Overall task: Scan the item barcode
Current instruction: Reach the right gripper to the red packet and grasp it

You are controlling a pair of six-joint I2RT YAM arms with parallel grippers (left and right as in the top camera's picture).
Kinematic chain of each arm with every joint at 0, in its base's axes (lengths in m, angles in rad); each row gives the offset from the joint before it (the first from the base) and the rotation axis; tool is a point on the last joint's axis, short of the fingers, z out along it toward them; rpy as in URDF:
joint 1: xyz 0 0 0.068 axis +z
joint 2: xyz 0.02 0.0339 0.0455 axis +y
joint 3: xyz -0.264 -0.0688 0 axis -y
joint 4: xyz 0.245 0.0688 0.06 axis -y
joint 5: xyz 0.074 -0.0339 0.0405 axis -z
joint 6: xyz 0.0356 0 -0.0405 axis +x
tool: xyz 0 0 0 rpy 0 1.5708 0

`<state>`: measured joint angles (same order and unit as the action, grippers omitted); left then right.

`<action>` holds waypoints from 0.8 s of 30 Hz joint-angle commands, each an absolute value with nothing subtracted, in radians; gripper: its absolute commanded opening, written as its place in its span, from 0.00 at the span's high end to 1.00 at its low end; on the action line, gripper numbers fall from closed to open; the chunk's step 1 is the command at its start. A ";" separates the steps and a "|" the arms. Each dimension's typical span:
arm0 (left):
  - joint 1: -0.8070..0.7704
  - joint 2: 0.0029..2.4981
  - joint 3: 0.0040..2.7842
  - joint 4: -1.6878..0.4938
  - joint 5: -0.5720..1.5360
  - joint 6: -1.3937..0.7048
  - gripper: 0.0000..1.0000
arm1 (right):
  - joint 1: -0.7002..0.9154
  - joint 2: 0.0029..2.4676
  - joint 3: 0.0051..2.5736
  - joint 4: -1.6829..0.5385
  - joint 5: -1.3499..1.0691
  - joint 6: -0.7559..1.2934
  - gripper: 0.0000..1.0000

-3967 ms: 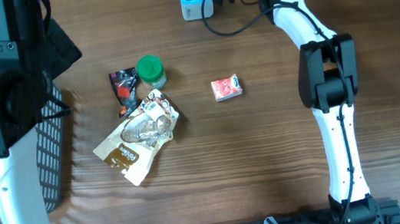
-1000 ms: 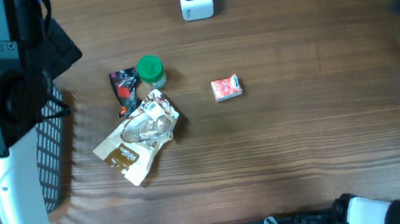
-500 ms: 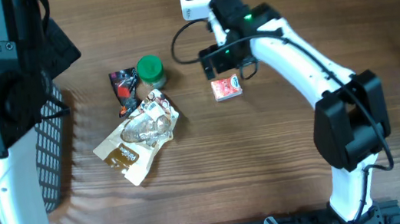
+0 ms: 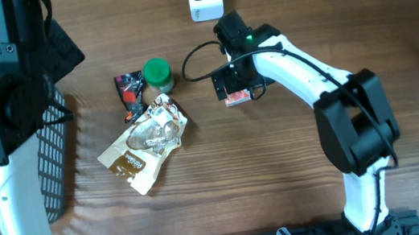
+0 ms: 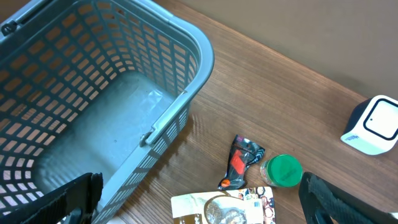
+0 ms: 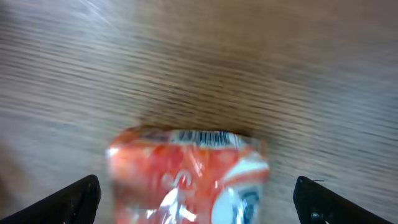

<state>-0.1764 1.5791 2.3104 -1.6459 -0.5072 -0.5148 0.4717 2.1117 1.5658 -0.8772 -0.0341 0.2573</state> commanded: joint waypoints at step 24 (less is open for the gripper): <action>-0.173 1.573 2.315 -1.644 -0.506 -0.532 0.00 | 0.481 2.176 1.603 -0.725 -0.231 -0.216 0.34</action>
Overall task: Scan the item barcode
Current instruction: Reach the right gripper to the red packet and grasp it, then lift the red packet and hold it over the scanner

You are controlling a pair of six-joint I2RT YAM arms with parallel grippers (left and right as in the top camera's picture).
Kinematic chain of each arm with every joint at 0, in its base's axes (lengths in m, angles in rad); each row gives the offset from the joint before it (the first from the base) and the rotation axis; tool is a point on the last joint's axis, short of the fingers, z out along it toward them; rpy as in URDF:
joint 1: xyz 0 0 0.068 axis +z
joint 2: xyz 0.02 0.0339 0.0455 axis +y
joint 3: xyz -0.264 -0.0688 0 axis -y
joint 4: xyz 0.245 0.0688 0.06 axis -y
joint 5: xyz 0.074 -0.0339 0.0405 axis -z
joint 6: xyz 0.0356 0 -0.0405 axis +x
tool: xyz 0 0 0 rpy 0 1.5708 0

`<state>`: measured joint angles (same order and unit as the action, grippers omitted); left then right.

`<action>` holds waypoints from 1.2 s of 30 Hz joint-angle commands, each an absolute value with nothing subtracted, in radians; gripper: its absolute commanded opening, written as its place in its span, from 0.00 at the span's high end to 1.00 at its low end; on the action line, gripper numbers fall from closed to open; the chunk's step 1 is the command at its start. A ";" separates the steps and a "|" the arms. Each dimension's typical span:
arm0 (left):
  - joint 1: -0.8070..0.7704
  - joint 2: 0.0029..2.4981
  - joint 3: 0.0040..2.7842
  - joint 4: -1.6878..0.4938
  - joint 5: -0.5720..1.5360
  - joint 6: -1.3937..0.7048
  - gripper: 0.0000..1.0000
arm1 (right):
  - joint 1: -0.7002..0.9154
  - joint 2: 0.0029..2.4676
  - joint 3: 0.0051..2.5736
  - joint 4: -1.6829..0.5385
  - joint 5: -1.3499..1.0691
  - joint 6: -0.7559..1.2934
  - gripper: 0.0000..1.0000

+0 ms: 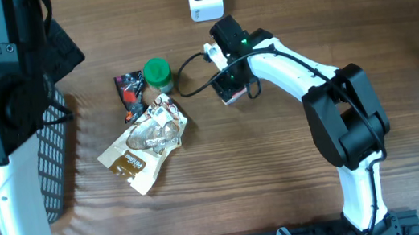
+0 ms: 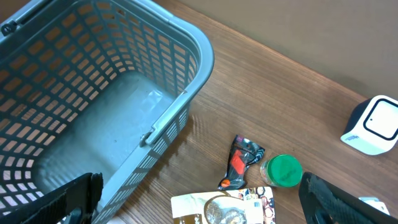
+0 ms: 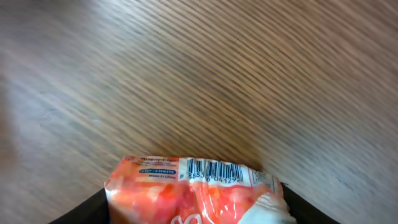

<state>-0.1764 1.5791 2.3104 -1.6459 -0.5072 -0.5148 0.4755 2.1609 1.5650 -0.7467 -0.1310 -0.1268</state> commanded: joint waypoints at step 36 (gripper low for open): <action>-0.173 1.573 2.315 -1.644 -0.506 -0.532 0.00 | 0.156 1.555 1.644 -1.311 -1.240 -1.582 0.41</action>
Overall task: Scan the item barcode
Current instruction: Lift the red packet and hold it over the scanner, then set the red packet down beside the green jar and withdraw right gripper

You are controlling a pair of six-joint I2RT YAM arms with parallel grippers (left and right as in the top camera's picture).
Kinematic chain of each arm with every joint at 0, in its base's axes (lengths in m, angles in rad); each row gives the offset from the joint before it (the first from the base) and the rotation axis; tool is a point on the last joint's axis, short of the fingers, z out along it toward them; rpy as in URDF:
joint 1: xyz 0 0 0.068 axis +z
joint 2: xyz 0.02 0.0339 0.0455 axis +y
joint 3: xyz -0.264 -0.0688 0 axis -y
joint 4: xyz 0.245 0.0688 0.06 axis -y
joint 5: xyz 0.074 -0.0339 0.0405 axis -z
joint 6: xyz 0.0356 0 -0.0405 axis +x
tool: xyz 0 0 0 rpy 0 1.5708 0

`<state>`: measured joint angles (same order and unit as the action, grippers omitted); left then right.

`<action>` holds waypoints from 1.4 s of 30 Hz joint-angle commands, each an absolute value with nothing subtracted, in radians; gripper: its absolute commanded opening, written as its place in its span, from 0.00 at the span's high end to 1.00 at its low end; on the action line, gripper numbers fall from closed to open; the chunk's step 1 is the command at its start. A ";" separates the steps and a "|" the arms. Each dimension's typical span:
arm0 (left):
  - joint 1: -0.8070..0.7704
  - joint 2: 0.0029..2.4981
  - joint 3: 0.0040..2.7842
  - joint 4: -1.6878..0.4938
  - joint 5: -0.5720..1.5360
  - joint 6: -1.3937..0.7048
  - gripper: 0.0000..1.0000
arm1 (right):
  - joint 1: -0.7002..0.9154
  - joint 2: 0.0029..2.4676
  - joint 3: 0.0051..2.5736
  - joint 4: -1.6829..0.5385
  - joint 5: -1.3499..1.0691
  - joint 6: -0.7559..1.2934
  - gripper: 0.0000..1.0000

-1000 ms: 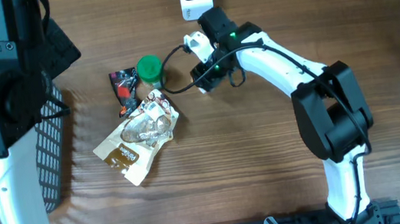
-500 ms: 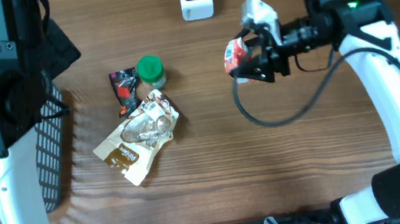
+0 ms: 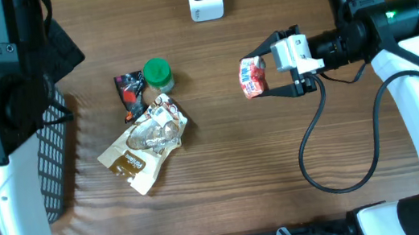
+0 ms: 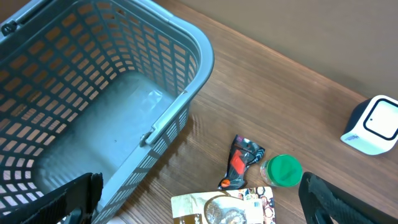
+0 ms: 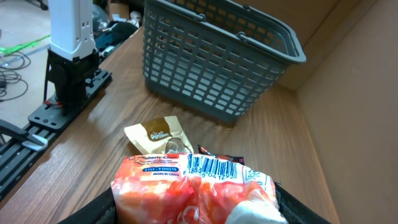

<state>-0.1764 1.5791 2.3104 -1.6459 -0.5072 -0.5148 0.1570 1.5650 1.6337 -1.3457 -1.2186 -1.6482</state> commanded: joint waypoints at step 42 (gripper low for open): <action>-0.173 1.573 2.315 -1.644 -0.506 -0.532 0.00 | 0.169 2.298 1.649 0.931 -1.625 1.280 0.00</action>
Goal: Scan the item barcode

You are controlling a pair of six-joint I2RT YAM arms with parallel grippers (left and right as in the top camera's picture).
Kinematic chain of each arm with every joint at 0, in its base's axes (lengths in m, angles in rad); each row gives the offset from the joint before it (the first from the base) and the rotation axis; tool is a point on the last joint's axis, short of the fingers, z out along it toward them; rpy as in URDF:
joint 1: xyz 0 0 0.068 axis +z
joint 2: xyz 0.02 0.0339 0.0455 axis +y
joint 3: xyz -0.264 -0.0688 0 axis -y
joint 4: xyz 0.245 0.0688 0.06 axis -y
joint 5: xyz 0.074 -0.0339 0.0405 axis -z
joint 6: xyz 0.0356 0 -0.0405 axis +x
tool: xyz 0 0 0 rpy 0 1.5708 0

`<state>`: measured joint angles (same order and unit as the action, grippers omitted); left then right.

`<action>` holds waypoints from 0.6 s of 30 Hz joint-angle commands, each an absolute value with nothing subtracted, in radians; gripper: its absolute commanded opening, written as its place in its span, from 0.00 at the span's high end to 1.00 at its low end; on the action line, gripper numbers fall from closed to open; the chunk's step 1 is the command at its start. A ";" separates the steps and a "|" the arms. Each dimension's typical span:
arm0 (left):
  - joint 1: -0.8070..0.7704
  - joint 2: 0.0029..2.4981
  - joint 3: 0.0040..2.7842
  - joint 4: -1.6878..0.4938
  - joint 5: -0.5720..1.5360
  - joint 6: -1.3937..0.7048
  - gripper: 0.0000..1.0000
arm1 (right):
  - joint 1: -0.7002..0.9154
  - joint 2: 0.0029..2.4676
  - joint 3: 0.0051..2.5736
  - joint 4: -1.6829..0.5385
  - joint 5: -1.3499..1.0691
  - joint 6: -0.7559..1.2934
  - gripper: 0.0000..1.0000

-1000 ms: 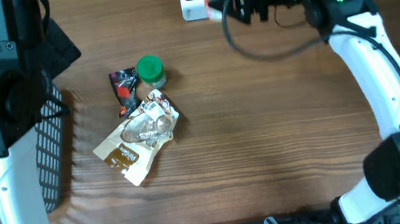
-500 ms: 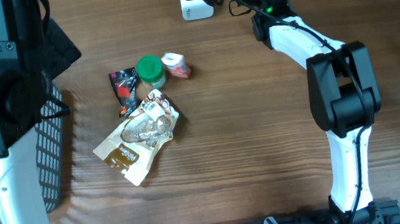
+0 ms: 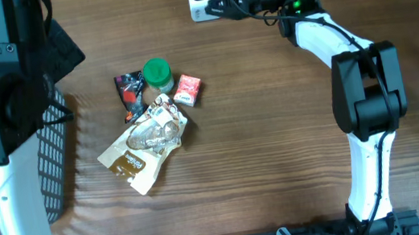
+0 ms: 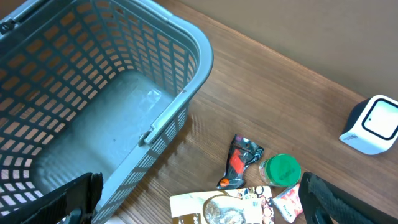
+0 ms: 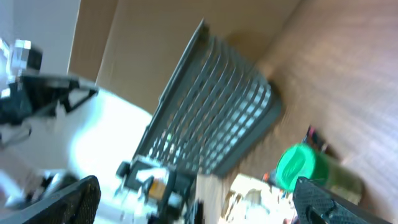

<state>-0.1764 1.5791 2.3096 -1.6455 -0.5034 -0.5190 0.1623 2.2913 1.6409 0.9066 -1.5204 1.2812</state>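
Observation:
The red-orange snack packet [image 3: 188, 89] lies flat on the wooden table, just right of the green-lidded jar [image 3: 157, 74]; the left wrist view catches it at the bottom edge as packet [image 4: 287, 202]. The white scanner stands at the table's far edge, seen too as scanner [image 4: 371, 126]. My right gripper hovers beside the scanner, open and empty; its blurred view [image 5: 196, 208] faces the basket and jar. My left gripper [image 4: 199, 202] is open, high over the left side, holding nothing.
A grey mesh basket [image 4: 93, 93] fills the left side of the table. A brown-and-white pouch [image 3: 144, 142] and a black-red wrapper [image 3: 130, 94] lie by the jar. A teal object sits at the right edge.
The packet was held in the air in my right gripper, right of centre. Now it lies on the table by the green jar, and the right gripper is open and empty beside the scanner.
My right gripper stood open over the packet on the table below the scanner. Then it was closed around the packet there. After that it held the packet raised, barcode towards its camera. Now the packet rests by the jar and the gripper is empty.

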 commanded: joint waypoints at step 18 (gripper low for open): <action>-0.173 1.573 2.315 -1.644 -0.506 -0.532 0.00 | 0.180 2.090 1.653 -0.371 -0.596 0.048 0.00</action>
<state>-0.1764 1.5791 2.3096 -1.6470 -0.5034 -0.5217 0.1658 2.2551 1.6421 -0.2314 -0.6056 0.5732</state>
